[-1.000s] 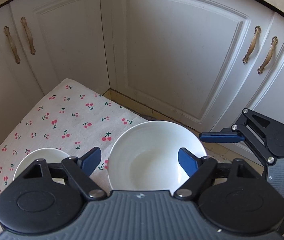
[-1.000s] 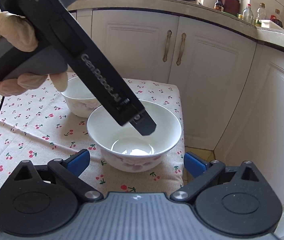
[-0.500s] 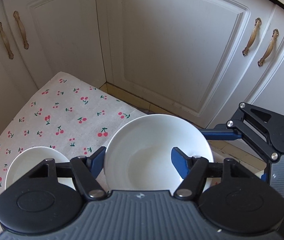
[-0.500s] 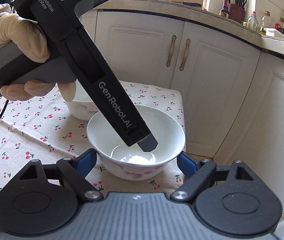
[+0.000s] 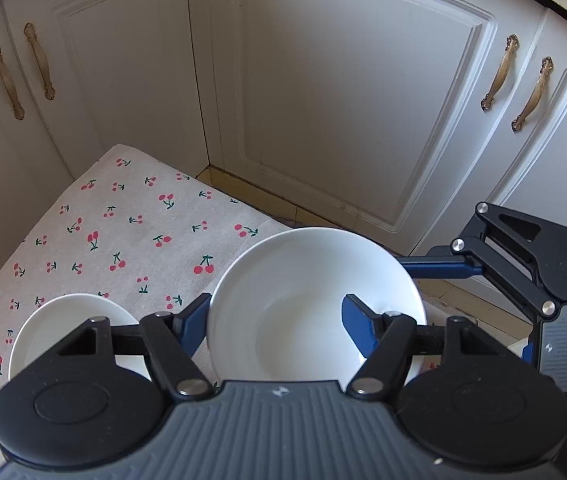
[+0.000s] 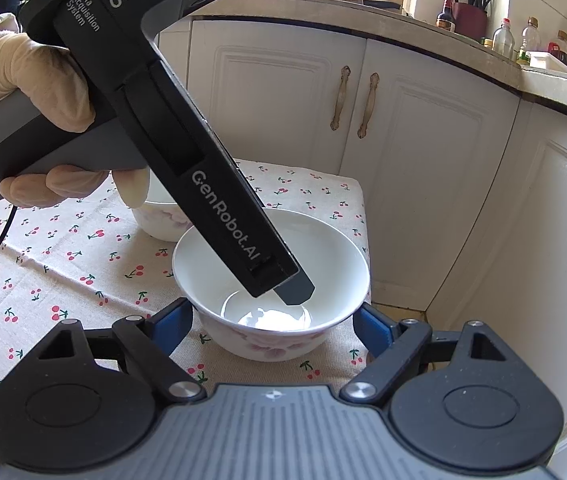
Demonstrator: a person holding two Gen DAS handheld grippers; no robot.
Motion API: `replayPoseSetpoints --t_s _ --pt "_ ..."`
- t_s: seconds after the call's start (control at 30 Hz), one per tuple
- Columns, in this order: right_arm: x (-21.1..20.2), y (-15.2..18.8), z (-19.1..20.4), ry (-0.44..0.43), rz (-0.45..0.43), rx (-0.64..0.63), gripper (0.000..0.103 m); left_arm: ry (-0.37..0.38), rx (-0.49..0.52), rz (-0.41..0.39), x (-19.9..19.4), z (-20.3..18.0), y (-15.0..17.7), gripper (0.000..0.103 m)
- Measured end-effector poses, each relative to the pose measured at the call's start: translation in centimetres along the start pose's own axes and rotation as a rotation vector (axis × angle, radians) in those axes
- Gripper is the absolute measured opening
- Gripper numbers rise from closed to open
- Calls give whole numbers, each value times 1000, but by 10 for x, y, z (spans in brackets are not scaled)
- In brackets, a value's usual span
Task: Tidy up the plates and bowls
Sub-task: 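Grip the rim of a white bowl with the left tool and lift, then carry the held bowl with the left tool over the bowl beside the plates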
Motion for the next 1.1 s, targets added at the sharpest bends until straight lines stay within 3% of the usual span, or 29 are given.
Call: replayPoseSetpoints --t_s 0.57,0.83,1.1 --pt "-12 -7 2 -37 7 20 90 -2 -11 -11 -15 -4 9 69" --pt "-57 -20 24 -48 -15 -11 90 -3 -12 -53 -66 -19 33 69" --pt "-113 -28 61 -93 -51 -31 90 -40 -22 -98 -127 -41 77 69"
Point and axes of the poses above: each gripper's, at about its wrist camera, not at the fingertips, and x roughly the way its jaws point, z to its left, y to its underside, the point moved 2 cm from there along x, roughly the way its jaws point, and after that the axes turned 13 degrees about -x, right-handed, at the moved point
